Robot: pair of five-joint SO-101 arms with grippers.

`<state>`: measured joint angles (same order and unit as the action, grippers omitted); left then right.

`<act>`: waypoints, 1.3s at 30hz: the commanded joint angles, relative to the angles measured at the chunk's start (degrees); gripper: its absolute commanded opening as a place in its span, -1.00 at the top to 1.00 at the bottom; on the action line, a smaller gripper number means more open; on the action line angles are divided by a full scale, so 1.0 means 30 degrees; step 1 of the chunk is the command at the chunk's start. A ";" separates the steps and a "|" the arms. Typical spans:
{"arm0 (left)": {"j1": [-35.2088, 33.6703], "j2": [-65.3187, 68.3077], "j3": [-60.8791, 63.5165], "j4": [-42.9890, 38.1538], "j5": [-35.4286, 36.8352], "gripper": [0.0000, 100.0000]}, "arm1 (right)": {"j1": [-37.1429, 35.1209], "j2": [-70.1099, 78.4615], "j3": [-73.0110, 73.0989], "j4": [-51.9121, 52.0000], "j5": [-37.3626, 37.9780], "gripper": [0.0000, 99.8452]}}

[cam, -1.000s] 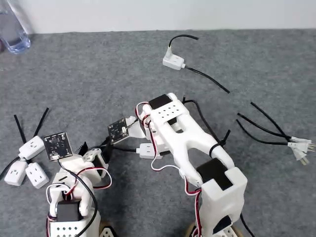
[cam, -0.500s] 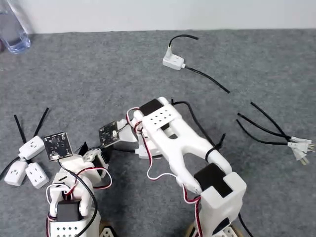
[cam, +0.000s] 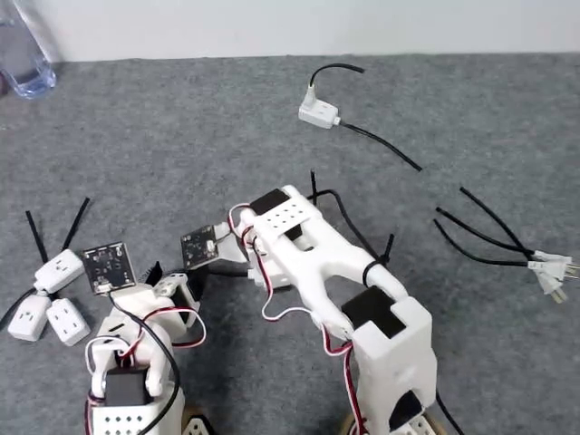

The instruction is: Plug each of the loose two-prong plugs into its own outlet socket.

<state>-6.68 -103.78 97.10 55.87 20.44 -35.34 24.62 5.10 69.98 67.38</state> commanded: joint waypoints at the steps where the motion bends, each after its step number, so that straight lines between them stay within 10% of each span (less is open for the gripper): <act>1: 0.0059 -0.0088 -0.0249 -0.0029 -0.0059 0.46 | 0.1187 0.0044 -0.0557 -0.0220 -0.0088 1.00; 20: 0.0059 -0.0088 -0.0249 -0.0029 -0.0059 0.46 | 0.2447 -0.4322 -0.5480 0.0542 -0.2462 0.98; 39: 0.0059 -0.0088 -0.0249 0.0000 -0.0059 0.46 | 0.6960 -0.0015 -0.5890 -1.2264 -0.2930 0.98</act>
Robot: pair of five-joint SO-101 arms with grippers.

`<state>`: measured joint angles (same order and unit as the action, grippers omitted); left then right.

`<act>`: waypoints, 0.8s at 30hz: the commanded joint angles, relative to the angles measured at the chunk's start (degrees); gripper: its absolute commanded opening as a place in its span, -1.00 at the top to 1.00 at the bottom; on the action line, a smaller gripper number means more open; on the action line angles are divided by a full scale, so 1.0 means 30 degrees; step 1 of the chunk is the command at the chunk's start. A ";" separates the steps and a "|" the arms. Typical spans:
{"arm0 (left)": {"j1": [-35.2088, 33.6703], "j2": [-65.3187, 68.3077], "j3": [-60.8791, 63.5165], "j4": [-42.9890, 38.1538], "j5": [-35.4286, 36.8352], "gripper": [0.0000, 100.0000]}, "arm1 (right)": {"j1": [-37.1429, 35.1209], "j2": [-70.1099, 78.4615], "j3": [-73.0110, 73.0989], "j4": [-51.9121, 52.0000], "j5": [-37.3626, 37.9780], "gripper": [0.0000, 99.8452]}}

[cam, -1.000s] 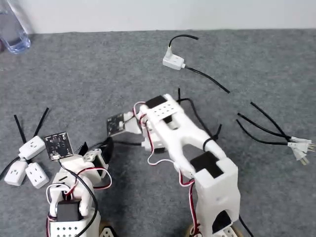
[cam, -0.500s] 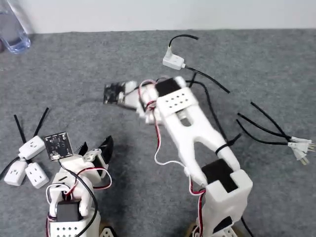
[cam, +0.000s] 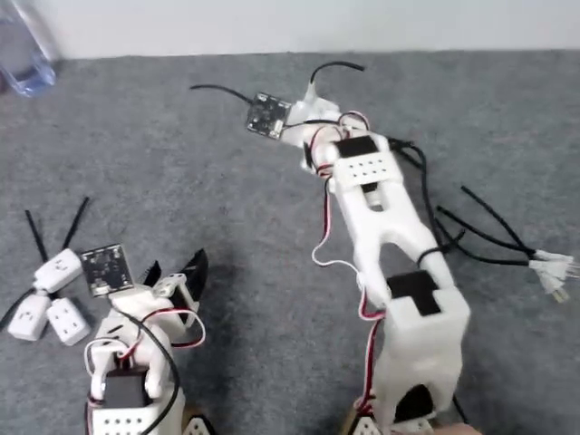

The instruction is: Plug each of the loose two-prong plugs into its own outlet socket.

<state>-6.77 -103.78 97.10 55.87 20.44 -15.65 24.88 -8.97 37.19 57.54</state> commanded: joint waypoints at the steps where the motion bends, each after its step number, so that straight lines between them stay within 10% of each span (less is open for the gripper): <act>1: 0.0088 -0.0088 -0.0249 0.0000 -0.0059 0.46 | 0.0454 0.0073 -0.1201 -0.1509 0.0645 0.98; 9: 0.0147 -0.0088 -0.0249 -0.0029 -0.0059 0.46 | 0.0484 0.0337 -0.1114 -0.1392 0.1026 0.93; 15: 0.0147 -0.0088 -0.0249 -0.0029 -0.0059 0.46 | 0.1099 0.0337 -0.1201 -0.0513 0.1026 0.38; 24: 0.0176 -0.0088 -0.0249 -0.0029 -0.0059 0.46 | 0.1158 0.0308 -0.1553 -0.0366 0.0996 0.36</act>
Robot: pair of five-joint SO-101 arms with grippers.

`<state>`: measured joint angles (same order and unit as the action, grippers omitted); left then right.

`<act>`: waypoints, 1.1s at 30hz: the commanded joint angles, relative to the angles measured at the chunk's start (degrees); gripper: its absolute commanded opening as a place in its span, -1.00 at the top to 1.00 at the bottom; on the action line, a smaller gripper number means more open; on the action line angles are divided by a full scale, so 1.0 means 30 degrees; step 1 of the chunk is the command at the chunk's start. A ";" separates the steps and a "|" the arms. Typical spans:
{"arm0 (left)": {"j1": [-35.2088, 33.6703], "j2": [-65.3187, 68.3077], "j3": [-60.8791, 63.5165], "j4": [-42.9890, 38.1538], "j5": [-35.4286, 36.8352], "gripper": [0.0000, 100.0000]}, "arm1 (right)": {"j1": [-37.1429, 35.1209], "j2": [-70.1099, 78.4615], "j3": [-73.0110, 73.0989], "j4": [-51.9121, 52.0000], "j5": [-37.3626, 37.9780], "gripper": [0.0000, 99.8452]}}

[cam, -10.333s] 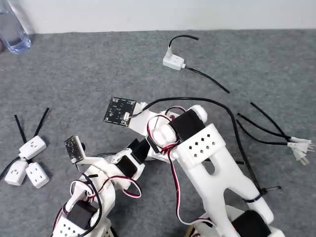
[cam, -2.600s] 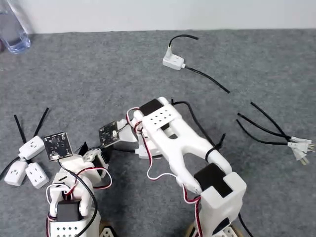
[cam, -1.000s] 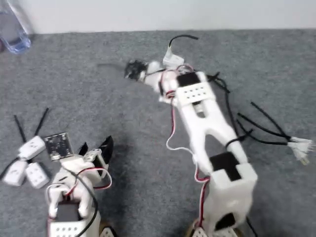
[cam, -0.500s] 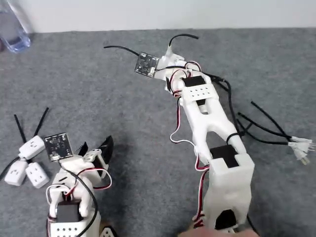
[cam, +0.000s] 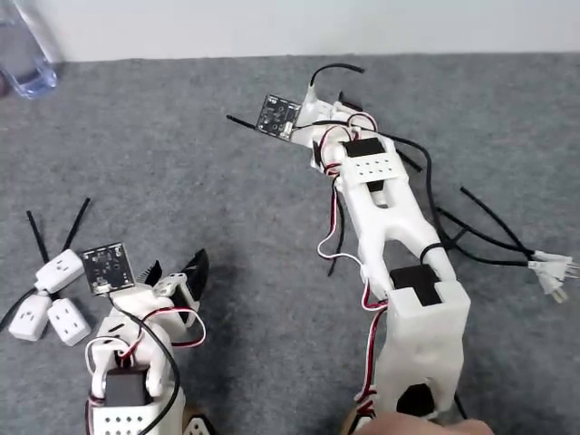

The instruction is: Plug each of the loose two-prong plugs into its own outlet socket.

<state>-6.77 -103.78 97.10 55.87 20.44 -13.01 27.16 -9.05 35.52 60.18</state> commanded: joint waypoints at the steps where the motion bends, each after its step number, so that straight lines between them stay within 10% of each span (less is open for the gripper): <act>1: 0.0176 -0.0088 -0.0249 -0.0029 -0.0059 0.46 | 0.0278 -0.0513 -0.1524 0.0190 0.0117 0.36; 8: 0.0176 -0.0088 -0.0249 -0.0029 -0.0059 0.46 | 0.0190 -0.2828 -0.1495 0.2652 -0.2432 0.36; 22: 0.0088 -0.0117 -0.0249 -0.0059 -0.0059 0.46 | -0.5319 -0.7077 -0.1407 1.8652 -0.5802 0.37; 33: 0.0059 -0.0117 -0.0249 -0.0059 0.0000 0.46 | -0.4908 -0.8132 0.1612 2.1143 -1.0051 0.37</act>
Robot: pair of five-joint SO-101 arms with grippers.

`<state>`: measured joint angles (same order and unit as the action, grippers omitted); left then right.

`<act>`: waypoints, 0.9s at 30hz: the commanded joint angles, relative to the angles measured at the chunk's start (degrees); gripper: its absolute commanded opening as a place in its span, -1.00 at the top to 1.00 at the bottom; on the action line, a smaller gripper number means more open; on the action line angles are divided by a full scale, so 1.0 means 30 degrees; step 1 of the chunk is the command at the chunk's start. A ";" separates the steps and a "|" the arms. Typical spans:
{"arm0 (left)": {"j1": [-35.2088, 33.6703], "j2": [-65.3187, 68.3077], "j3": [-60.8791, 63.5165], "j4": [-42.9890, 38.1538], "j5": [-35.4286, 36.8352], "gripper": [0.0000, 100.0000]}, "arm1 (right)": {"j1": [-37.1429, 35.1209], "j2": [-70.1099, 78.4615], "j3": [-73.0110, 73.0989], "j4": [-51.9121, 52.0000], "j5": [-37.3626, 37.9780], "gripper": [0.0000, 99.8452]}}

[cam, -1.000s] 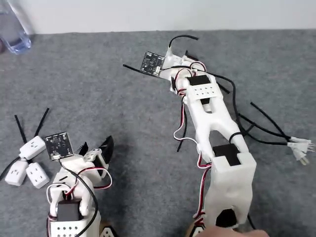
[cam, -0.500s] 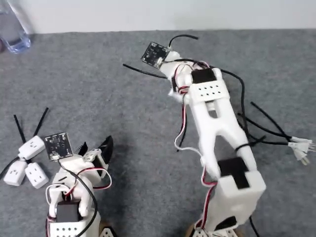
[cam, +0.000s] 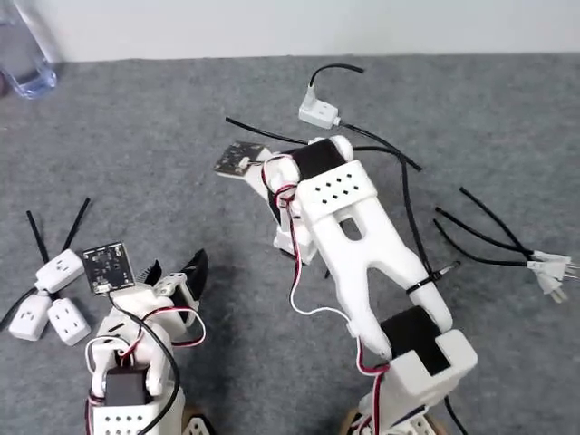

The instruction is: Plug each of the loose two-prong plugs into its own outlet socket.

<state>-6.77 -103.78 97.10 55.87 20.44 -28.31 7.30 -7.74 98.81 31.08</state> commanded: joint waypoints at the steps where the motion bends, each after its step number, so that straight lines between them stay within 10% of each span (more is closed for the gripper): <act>1: 0.0059 -0.0117 -0.0249 -0.0059 0.0000 0.46 | 0.0132 -0.2066 0.2344 -0.0454 -0.0352 0.37; 15: -0.0059 -0.0117 -0.0249 -0.0557 0.0029 0.46 | 0.0044 -1.2586 2.2125 -1.4462 -0.0322 0.36; 27: -0.6476 -0.0176 -0.1656 0.0498 -0.2432 0.46 | 0.0806 -1.4696 2.6198 -1.8799 -0.0205 0.36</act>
<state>-20.84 -103.78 95.34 57.01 18.77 -26.81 -35.43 71.21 43.60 30.46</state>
